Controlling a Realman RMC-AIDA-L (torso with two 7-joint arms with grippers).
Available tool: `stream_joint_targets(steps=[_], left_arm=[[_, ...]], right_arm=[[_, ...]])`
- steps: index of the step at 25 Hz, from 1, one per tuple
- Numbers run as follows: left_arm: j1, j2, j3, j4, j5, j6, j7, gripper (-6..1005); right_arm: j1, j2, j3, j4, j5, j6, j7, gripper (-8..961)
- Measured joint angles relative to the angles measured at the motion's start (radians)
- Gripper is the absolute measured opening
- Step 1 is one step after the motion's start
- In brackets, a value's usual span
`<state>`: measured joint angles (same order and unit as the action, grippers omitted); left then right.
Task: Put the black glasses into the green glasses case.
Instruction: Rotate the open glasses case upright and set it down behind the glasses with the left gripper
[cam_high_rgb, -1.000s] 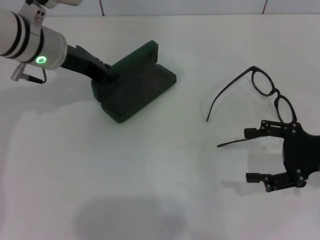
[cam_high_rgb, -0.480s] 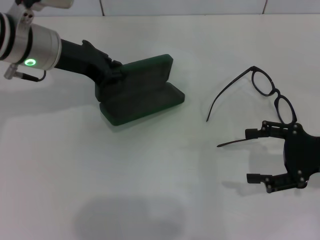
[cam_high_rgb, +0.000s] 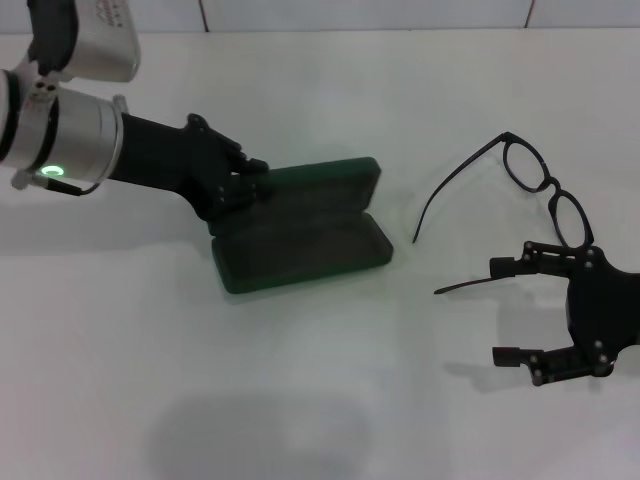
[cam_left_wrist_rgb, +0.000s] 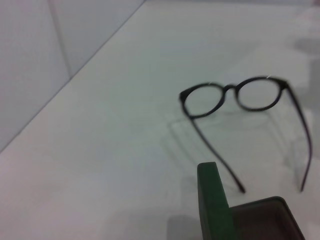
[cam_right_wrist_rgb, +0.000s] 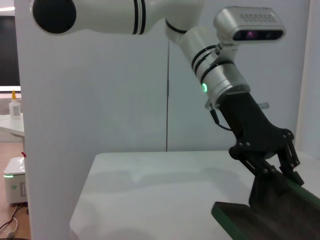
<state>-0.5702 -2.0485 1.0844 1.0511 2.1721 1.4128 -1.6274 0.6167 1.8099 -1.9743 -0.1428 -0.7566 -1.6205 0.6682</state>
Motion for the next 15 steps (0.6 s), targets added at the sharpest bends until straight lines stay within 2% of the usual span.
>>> stream_joint_targets(steps=[7, 15], left_arm=[[0.007, -0.001, -0.005, -0.041, -0.035, 0.019, 0.097, 206], [0.008, -0.003, -0.006, -0.048, -0.032, 0.007, 0.116, 206]], right_arm=[[0.000, 0.000, 0.000, 0.001, 0.000, 0.001, 0.001, 883], [0.000, 0.000, 0.000, -0.001, 0.000, 0.001, 0.002, 883]])
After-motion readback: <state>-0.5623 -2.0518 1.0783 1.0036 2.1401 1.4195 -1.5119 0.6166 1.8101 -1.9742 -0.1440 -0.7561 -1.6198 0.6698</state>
